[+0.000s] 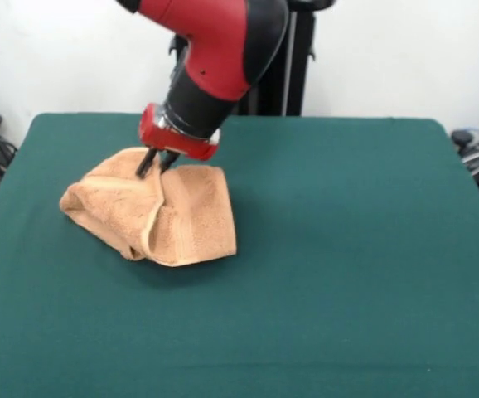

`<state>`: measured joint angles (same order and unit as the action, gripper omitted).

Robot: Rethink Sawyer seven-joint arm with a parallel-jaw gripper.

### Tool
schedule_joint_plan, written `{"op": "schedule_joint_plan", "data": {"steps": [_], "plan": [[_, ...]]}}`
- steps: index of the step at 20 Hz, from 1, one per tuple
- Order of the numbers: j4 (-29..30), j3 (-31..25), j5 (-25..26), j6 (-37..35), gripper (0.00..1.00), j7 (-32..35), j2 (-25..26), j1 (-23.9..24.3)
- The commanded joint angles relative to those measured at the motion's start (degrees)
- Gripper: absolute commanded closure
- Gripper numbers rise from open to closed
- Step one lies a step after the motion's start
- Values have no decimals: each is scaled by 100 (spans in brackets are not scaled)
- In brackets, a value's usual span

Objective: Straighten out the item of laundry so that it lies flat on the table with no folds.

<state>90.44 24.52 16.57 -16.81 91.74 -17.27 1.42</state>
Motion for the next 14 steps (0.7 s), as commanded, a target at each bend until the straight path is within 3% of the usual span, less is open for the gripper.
{"op": "schedule_joint_plan", "data": {"steps": [1,7,14], "plan": [[475,-630,-8,445,100,1014,374,-252],[732,-877,-113,520,100,950,179,-29],[1479,-1022,116,769,100,781,-608,238]]}}
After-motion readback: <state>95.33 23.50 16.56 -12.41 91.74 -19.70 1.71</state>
